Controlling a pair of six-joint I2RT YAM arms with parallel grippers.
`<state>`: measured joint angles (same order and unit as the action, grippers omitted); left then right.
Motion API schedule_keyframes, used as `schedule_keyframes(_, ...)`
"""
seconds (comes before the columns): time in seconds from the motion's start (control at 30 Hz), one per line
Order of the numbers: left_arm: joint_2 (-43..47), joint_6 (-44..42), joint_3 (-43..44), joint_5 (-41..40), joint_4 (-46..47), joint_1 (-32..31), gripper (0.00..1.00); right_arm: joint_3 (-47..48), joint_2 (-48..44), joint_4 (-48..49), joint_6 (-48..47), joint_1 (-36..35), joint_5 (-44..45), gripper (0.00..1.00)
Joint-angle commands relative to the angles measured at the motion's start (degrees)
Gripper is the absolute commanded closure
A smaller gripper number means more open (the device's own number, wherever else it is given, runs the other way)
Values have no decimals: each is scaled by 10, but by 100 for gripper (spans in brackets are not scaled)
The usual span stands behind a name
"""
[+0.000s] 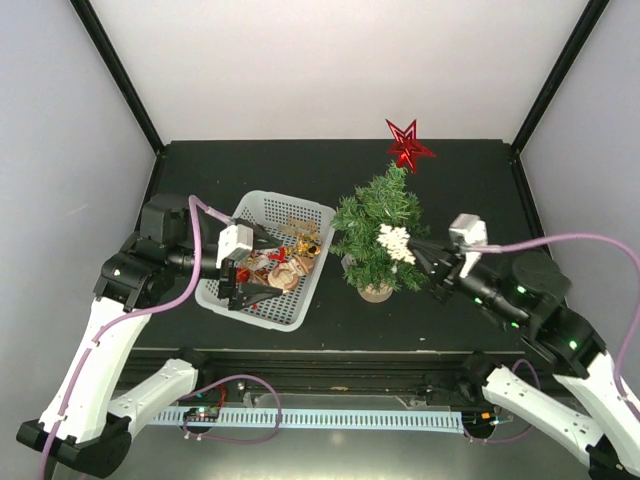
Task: Decorate the small christmas tree
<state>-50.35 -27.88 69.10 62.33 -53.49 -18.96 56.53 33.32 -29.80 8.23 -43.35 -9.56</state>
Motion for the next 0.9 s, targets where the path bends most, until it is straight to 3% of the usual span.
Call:
schedule_keyframes(0.0, 12, -9, -4, 26, 8, 9, 1, 4, -54, 37, 17, -2, 96, 99)
schedule_keyframes(0.17, 15, -6, -8, 34, 12, 14, 1, 20, -66, 12, 31, -2, 121, 99)
schedule_keyframes(0.37, 23, 3, -16, 40, 23, 22, 1, 5, -76, -1, 65, -2, 250, 99)
schedule_keyframes(0.87, 36, 34, -38, 41, 61, 44, 1, 40, 75, 53, 119, -1, 370, 99)
